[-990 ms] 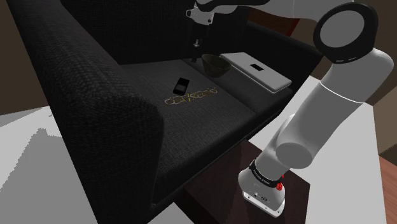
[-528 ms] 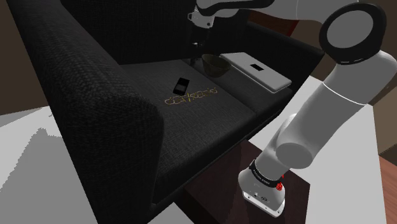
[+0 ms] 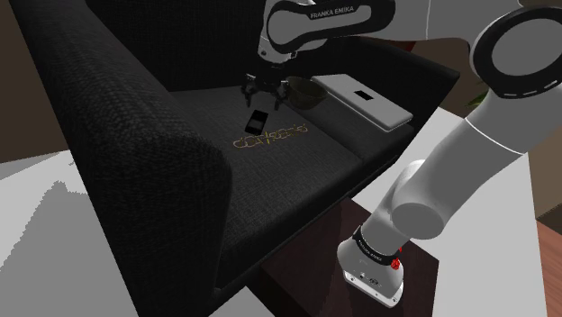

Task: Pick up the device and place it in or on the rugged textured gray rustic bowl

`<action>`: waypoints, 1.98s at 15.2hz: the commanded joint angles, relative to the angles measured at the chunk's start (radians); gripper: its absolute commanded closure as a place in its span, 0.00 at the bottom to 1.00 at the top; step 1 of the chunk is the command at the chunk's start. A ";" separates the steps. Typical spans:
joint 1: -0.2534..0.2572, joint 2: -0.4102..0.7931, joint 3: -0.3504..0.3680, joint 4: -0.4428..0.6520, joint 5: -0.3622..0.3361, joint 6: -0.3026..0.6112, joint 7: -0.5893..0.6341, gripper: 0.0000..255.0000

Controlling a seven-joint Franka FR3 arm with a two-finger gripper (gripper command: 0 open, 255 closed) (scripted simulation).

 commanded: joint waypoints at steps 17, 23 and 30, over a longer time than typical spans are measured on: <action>0.001 0.047 0.015 -0.082 -0.001 0.132 0.191 1.00; 0.001 0.047 0.015 -0.082 -0.001 0.132 0.191 1.00; 0.001 0.027 0.015 -0.050 0.000 0.079 0.190 1.00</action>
